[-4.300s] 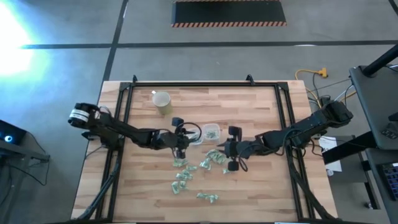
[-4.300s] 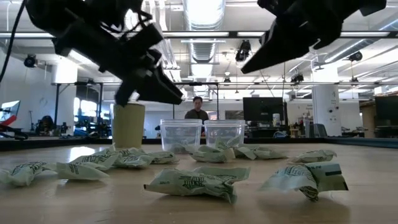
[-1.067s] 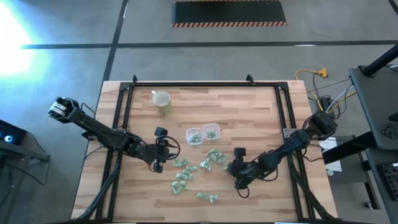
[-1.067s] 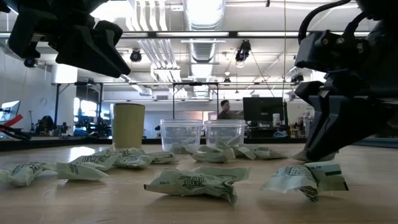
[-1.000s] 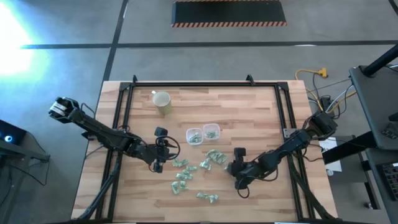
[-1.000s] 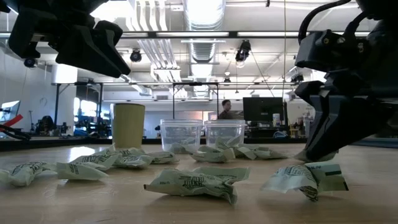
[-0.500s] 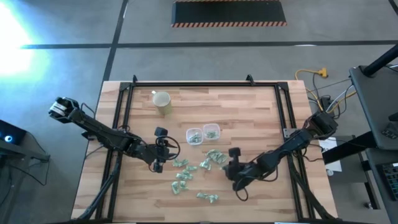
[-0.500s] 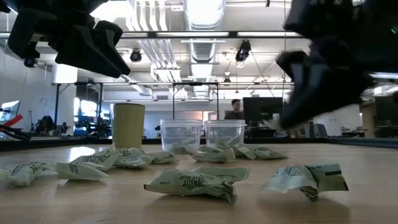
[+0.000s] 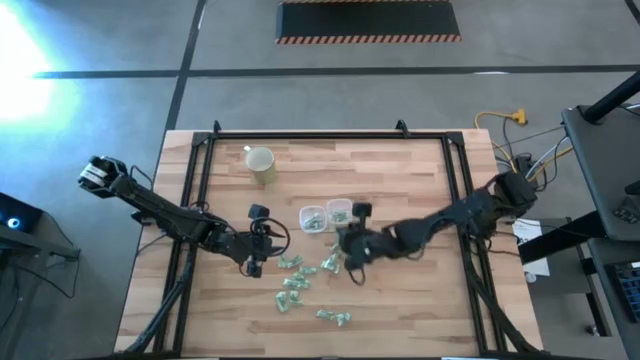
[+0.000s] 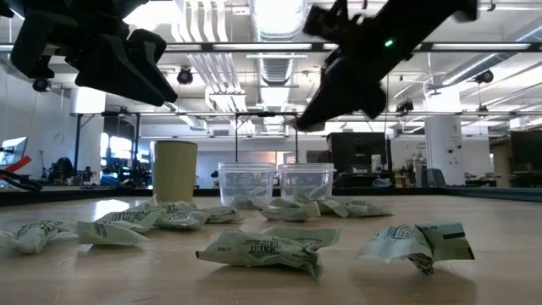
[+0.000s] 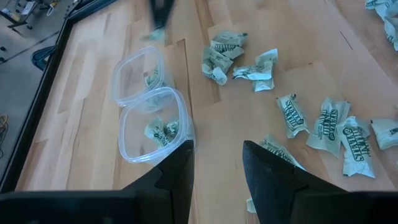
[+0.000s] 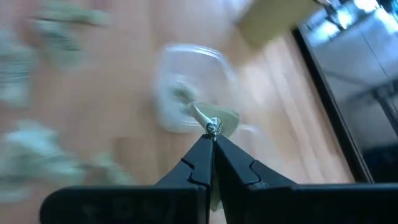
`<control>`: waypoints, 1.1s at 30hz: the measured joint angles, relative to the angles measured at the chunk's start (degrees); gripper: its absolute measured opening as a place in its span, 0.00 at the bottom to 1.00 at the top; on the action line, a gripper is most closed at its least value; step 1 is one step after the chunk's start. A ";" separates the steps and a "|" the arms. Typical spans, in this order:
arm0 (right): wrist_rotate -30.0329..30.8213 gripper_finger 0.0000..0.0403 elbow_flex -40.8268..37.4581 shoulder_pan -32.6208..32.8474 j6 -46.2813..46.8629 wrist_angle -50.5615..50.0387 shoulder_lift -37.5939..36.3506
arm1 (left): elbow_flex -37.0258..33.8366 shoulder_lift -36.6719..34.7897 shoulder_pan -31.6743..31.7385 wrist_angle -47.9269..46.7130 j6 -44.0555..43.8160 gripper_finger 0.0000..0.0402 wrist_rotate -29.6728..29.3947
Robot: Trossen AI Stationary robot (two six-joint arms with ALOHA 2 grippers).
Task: Pick and place items into bin
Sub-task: Put the stevia packet into the right transparent bin
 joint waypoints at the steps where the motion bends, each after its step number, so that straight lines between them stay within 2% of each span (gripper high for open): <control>1: -0.02 0.02 0.04 -1.49 0.90 -0.51 0.00 | 0.00 0.00 0.01 0.00 -0.07 0.30 -0.01; 6: -0.70 0.02 -0.09 -7.09 6.74 -6.21 0.00 | 0.00 0.00 0.00 0.00 -0.07 0.30 -0.02; 9: -3.91 0.02 -0.31 -8.68 7.07 -6.40 0.00 | -0.02 0.01 0.00 -0.01 -0.05 0.30 -0.04; 12: -5.64 0.02 -0.35 -9.08 7.01 -5.92 0.00 | -0.02 0.01 0.01 -0.01 -0.05 0.30 -0.07; 24: -6.17 0.03 -0.37 -9.08 5.71 -3.80 0.00 | -0.02 0.02 0.02 0.02 -0.05 0.30 -0.19; 33: -7.90 0.21 -0.40 -9.13 4.22 -2.10 0.00 | -0.02 0.02 0.00 0.00 -0.02 0.30 -0.15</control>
